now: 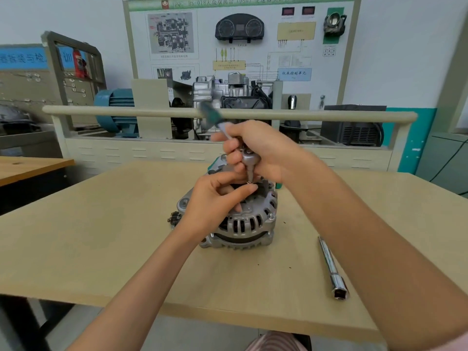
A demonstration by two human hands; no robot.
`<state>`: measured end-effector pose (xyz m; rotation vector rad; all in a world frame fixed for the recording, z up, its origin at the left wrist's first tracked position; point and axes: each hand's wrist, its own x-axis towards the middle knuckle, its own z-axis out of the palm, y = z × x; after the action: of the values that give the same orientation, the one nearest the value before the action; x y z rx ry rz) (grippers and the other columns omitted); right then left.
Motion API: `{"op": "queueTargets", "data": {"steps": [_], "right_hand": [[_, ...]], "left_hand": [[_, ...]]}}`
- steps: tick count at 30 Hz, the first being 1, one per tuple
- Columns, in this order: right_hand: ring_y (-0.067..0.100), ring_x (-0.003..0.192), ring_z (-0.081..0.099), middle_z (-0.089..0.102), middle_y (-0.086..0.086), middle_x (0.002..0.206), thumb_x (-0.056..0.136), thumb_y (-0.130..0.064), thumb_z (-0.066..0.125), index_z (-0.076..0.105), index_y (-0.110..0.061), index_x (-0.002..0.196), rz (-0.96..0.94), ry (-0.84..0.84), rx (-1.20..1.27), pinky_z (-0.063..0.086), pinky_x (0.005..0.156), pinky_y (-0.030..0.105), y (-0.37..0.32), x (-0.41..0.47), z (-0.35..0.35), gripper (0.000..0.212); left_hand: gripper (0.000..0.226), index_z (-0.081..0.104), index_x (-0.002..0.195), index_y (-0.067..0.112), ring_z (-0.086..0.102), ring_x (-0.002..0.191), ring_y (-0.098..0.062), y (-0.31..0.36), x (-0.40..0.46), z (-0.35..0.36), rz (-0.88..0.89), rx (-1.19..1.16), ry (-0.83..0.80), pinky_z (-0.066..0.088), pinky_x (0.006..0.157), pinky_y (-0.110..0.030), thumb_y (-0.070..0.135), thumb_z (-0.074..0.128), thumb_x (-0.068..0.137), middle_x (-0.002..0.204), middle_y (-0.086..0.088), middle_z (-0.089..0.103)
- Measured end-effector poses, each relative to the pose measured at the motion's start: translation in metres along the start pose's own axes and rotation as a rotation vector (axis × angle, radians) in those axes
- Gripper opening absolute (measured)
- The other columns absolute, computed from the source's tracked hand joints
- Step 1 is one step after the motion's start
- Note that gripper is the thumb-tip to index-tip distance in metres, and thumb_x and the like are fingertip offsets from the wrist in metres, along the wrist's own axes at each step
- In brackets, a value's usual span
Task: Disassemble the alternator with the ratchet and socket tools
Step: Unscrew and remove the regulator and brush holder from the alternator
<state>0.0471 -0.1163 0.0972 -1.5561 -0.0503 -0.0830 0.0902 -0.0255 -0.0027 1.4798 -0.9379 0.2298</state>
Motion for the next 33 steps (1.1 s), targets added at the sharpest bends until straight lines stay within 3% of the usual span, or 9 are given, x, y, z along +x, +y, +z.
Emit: {"op": "queueTargets", "data": {"steps": [5, 8, 10, 12, 16, 24, 26, 30, 33], "right_hand": [[0.002, 0.031, 0.031, 0.034, -0.011, 0.042, 0.1, -0.028, 0.038, 0.055, -0.011, 0.082, 0.197, -0.29, -0.402, 0.023, 0.034, 0.015, -0.013, 0.001, 0.005, 0.029], [0.005, 0.033, 0.035, 0.039, -0.008, 0.046, 0.1, -0.026, 0.039, 0.055, -0.012, 0.077, -0.089, 0.111, -0.147, 0.025, 0.033, 0.015, 0.008, 0.0, 0.017, 0.032], [0.011, 0.04, 0.04, 0.043, -0.002, 0.057, 0.103, -0.027, 0.03, 0.049, -0.016, 0.076, -0.376, 0.515, 0.069, 0.03, 0.038, 0.019, 0.024, -0.005, 0.023, 0.034], [0.012, 0.042, 0.043, 0.043, 0.0, 0.064, 0.104, -0.028, 0.022, 0.04, -0.018, 0.078, -0.444, 0.654, 0.279, 0.033, 0.042, 0.021, 0.028, -0.008, 0.022, 0.033], [0.009, 0.034, 0.037, 0.041, -0.003, 0.055, 0.102, -0.024, 0.03, 0.046, -0.014, 0.079, -0.151, 0.341, 0.162, 0.027, 0.037, 0.013, 0.009, -0.007, 0.008, 0.03], [0.006, 0.032, 0.031, 0.034, -0.008, 0.044, 0.099, -0.027, 0.038, 0.052, -0.009, 0.081, 0.18, -0.332, -0.442, 0.025, 0.035, 0.016, -0.018, 0.003, 0.002, 0.029], [0.005, 0.031, 0.032, 0.037, -0.008, 0.044, 0.099, -0.026, 0.041, 0.055, -0.008, 0.08, 0.066, -0.215, -0.327, 0.025, 0.034, 0.015, -0.008, 0.001, 0.006, 0.03], [0.014, 0.045, 0.041, 0.044, -0.003, 0.056, 0.102, -0.026, 0.033, 0.049, -0.017, 0.073, -0.483, 0.587, 0.111, 0.034, 0.044, 0.025, 0.032, -0.008, 0.025, 0.034], [0.01, 0.035, 0.037, 0.041, -0.003, 0.053, 0.103, -0.028, 0.032, 0.047, -0.014, 0.075, -0.425, 0.569, 0.39, 0.029, 0.036, 0.016, 0.028, -0.007, 0.02, 0.035]], "left_hand": [[0.011, 0.073, 0.084, 0.017, 0.05, 0.042, -0.002, -0.002, -0.001, 0.0, -0.038, -0.066, 0.046, 0.042, 0.05, -0.011, 0.009, 0.072, 0.076, 0.049, 0.008, 0.061], [0.02, 0.072, 0.079, 0.017, 0.066, 0.063, -0.001, 0.001, 0.0, 0.0, 0.002, -0.132, 0.046, 0.048, 0.061, -0.01, -0.002, 0.069, 0.075, 0.068, 0.01, 0.072], [0.028, 0.07, 0.075, 0.018, 0.06, 0.054, 0.004, 0.001, -0.001, -0.001, 0.021, -0.124, 0.026, 0.045, 0.053, -0.009, -0.01, 0.064, 0.076, 0.06, 0.013, 0.068], [0.028, 0.07, 0.076, 0.022, 0.049, 0.043, 0.003, -0.001, -0.002, 0.0, 0.029, -0.083, 0.03, 0.041, 0.045, -0.011, -0.005, 0.065, 0.077, 0.054, 0.014, 0.064], [0.012, 0.071, 0.084, 0.024, 0.046, 0.041, -0.003, 0.0, -0.001, 0.0, 0.001, -0.04, 0.037, 0.044, 0.048, -0.015, 0.021, 0.072, 0.073, 0.055, 0.012, 0.065], [0.016, 0.072, 0.092, 0.012, 0.044, 0.04, 0.0, 0.002, -0.001, -0.001, -0.051, -0.098, 0.049, 0.04, 0.047, -0.01, 0.005, 0.07, 0.077, 0.062, 0.007, 0.068], [0.017, 0.072, 0.089, 0.011, 0.057, 0.051, 0.002, 0.003, -0.002, 0.0, -0.039, -0.139, 0.059, 0.044, 0.054, -0.008, 0.001, 0.071, 0.075, 0.07, 0.005, 0.072], [0.035, 0.069, 0.077, 0.019, 0.058, 0.052, 0.007, 0.004, -0.003, 0.001, 0.037, -0.097, 0.027, 0.042, 0.052, -0.005, -0.015, 0.061, 0.076, 0.057, 0.016, 0.066], [0.033, 0.071, 0.08, 0.028, 0.052, 0.047, 0.001, 0.002, -0.003, 0.0, 0.053, -0.062, 0.022, 0.043, 0.048, -0.011, -0.005, 0.065, 0.078, 0.057, 0.012, 0.066]]}}
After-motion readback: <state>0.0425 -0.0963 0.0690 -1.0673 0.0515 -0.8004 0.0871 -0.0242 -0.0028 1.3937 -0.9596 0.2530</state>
